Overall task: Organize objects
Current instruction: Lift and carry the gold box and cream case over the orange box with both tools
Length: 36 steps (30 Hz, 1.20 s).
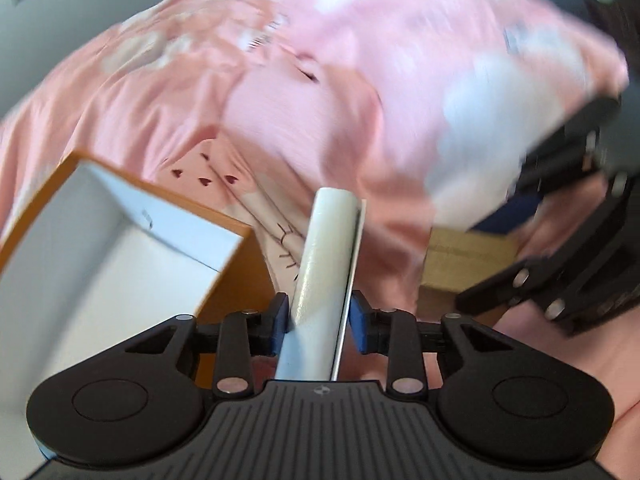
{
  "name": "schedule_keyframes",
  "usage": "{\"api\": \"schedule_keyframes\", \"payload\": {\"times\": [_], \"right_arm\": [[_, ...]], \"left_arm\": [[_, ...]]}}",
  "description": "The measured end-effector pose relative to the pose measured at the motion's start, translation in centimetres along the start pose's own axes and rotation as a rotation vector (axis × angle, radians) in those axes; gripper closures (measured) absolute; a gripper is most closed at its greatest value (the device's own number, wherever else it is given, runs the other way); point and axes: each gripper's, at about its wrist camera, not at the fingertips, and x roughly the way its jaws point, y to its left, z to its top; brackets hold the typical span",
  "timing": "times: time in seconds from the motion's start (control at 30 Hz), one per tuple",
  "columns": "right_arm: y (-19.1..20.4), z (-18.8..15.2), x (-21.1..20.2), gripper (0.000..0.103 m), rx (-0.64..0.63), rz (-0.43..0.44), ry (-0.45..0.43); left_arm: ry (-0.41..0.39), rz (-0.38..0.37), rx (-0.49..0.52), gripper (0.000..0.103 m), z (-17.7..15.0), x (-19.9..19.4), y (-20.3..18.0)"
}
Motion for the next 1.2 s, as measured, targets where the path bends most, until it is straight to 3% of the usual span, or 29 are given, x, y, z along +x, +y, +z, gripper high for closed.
{"api": "schedule_keyframes", "payload": {"times": [0.13, 0.3, 0.47, 0.63, 0.73, 0.9, 1.2], "right_arm": [[1.0, 1.1, -2.2, 0.056, -0.04, -0.019, -0.058], [2.9, 3.6, -5.9, 0.056, -0.111, -0.004, -0.14], [5.6, 7.7, -7.9, 0.056, -0.255, 0.07, -0.21], [8.8, 12.3, -6.6, 0.056, -0.489, 0.112, -0.206], [10.4, 14.6, -4.1, 0.056, -0.628, 0.121, -0.164], [12.0, 16.7, 1.6, 0.056, -0.806, 0.157, -0.013], [12.5, 18.9, 9.4, 0.056, -1.022, 0.202, 0.314]], "left_arm": [[-0.098, -0.074, -0.161, 0.07, 0.0, -3.6, 1.8], [-0.227, -0.106, -0.329, 0.07, 0.1, -8.3, 4.9], [-0.303, -0.08, -0.463, 0.07, -0.4, -11.2, 9.3], [-0.314, -0.01, -0.554, 0.07, -1.4, -11.3, 12.8], [-0.309, 0.019, -0.599, 0.07, -2.2, -10.6, 14.7], [-0.254, 0.062, -0.661, 0.07, -3.6, -8.2, 17.0], [-0.187, -0.032, -0.774, 0.07, -5.9, -3.9, 19.3]]}}
